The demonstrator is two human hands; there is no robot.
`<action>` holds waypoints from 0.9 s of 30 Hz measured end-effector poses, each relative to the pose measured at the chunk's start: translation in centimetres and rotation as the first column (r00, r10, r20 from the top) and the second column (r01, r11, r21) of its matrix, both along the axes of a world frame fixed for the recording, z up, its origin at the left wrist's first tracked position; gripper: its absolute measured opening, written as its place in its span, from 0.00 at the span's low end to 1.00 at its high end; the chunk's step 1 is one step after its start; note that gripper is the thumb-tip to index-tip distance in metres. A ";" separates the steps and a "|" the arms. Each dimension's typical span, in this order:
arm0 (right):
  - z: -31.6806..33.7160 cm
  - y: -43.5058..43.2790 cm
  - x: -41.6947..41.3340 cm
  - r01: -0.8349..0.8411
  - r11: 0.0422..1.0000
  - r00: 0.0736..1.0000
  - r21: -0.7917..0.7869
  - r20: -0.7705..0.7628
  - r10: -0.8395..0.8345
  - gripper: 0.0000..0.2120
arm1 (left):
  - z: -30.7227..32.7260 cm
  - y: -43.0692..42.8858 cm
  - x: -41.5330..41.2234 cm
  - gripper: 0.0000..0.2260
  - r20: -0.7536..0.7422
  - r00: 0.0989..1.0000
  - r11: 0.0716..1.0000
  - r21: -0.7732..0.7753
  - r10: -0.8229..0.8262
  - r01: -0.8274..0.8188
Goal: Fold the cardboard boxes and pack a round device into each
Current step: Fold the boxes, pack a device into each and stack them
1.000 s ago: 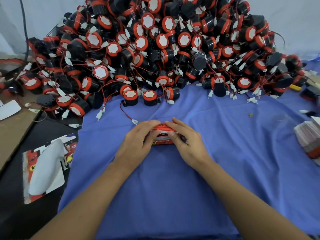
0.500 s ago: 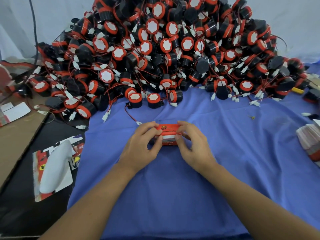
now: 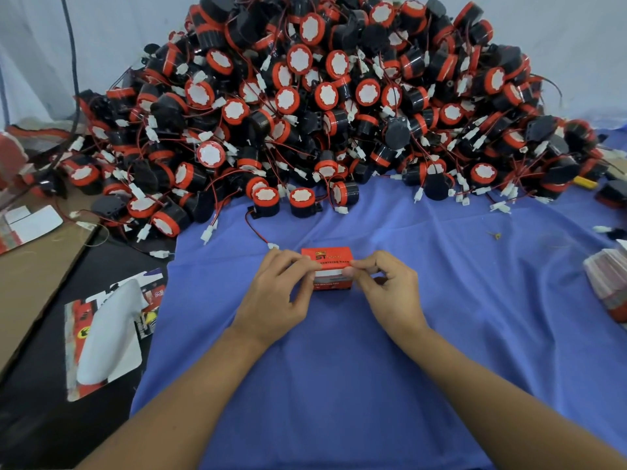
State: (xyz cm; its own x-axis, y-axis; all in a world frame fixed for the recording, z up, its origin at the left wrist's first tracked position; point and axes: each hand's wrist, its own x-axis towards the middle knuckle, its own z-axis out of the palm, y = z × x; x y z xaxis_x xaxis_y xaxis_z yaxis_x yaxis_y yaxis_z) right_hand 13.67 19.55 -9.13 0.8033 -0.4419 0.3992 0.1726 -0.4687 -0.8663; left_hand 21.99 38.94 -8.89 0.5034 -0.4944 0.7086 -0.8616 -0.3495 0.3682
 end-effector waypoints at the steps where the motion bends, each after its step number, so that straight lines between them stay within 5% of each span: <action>1: 0.0 0.0 0.0 0.002 1.000 1.000 -0.003 -0.010 -0.002 0.12 | 0.0 0.0 0.0 0.06 -0.004 1.000 1.000 -0.007 0.000 0.000; 7: 0.3 0.5 -0.5 -0.009 0.970 0.999 -0.242 0.040 0.020 0.04 | 0.1 0.0 -0.1 0.05 -0.006 1.000 1.000 -0.006 0.003 -0.003; 19: 0.6 0.6 -0.5 -0.040 0.933 0.999 -0.357 -0.040 0.027 0.08 | 1.0 -0.3 -0.8 0.05 0.045 0.997 0.995 0.075 0.057 -0.060; 27: 0.0 0.5 -0.4 -0.028 0.899 0.999 -0.436 0.009 0.036 0.08 | 2.1 -0.4 -2.8 0.19 0.086 0.983 0.952 0.250 0.161 -0.178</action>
State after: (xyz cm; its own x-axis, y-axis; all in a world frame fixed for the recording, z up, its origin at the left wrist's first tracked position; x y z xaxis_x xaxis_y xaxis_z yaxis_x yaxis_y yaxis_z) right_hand 13.24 20.04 -9.13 0.8056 -0.1949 0.5595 0.2063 -0.7930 -0.5732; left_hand 19.20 38.50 -6.75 0.5534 -0.5742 0.6034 -0.8002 -0.5675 0.1939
